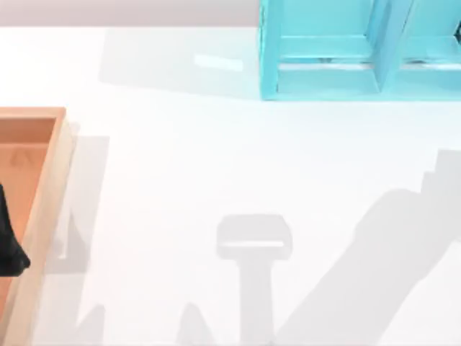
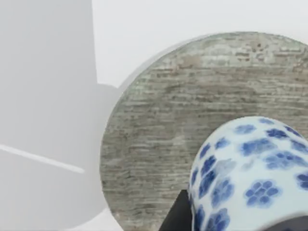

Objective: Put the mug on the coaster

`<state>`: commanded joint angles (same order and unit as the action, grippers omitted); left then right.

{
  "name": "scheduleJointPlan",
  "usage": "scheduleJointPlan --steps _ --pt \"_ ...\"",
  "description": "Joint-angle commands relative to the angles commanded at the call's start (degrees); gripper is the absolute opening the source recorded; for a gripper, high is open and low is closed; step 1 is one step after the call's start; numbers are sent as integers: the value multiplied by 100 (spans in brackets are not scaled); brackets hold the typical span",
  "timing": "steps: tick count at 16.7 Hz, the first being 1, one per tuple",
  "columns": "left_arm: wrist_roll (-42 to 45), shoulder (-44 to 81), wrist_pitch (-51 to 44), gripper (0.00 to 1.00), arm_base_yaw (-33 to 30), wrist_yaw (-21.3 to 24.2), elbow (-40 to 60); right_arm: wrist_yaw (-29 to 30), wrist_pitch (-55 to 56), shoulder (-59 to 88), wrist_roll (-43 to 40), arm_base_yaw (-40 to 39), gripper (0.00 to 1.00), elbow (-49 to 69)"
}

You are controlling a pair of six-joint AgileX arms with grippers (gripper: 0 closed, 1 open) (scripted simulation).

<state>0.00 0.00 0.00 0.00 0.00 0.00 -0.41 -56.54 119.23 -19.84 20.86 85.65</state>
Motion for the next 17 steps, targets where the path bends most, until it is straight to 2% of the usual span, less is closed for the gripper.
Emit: scheduleJointPlan --steps 13,17 --pt "0 0 0 100 0 0 0 0 0 0 0 0 98 0" --pt "0 0 0 100 0 0 0 0 0 0 0 0 100 0"
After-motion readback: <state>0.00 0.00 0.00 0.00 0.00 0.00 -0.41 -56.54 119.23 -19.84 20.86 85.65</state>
